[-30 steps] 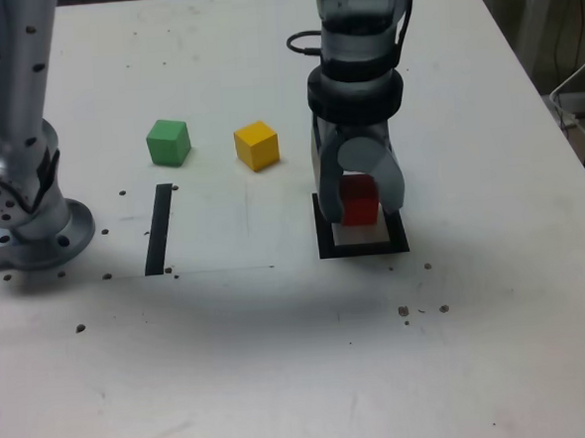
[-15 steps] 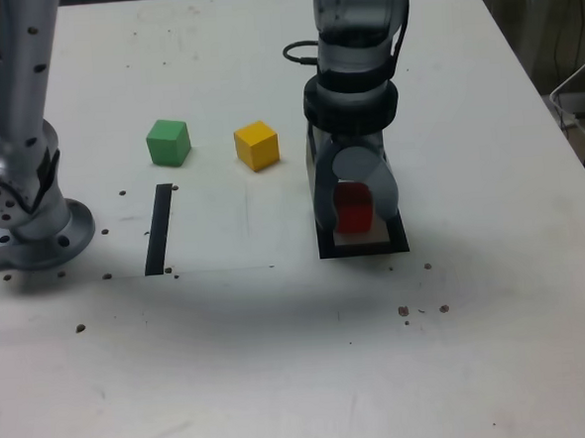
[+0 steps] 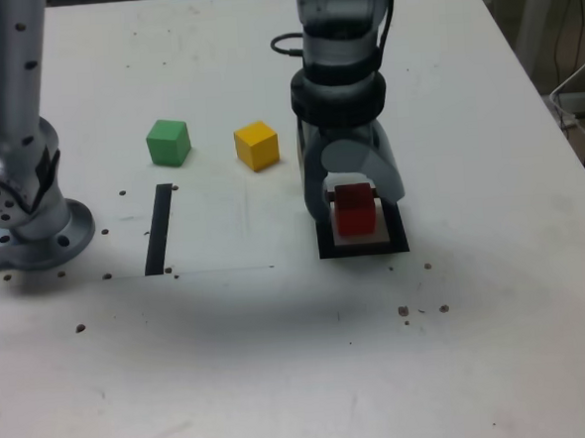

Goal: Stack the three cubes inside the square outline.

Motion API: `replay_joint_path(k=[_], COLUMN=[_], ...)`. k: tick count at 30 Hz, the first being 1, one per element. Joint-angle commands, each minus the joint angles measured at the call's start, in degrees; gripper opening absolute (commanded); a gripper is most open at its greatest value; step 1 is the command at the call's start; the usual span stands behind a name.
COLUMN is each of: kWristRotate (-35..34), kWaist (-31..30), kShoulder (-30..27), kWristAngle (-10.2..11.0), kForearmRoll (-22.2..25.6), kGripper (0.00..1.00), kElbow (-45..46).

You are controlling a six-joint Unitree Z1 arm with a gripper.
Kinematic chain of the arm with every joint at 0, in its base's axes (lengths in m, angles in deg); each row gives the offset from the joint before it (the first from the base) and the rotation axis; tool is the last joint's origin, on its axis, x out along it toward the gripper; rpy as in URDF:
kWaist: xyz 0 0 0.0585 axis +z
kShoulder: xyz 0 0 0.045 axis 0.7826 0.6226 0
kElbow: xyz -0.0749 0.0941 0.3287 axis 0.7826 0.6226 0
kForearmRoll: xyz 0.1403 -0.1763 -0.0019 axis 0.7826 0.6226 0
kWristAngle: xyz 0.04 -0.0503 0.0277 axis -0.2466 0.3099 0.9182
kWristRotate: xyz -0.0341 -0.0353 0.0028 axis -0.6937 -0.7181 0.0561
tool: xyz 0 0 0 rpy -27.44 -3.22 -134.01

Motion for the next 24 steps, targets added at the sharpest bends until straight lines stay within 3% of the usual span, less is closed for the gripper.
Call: replay_joint_path(k=[1, 9, 17, 24], kWristRotate=[-0.2, 2.5, 5.8, 3.0], kWaist=[0.0, 2.9, 10.9, 17.4], kShoulder=[-2.2, -7.1, -9.1, -8.7], kWristAngle=[0.7, 2.3, 4.1, 1.6], kForearmRoll=[1.4, 6.5, 7.7, 5.8], kGripper=[0.99, 0.99, 0.99, 0.99], kElbow=[-0.1, 0.0, 1.9, 4.5])
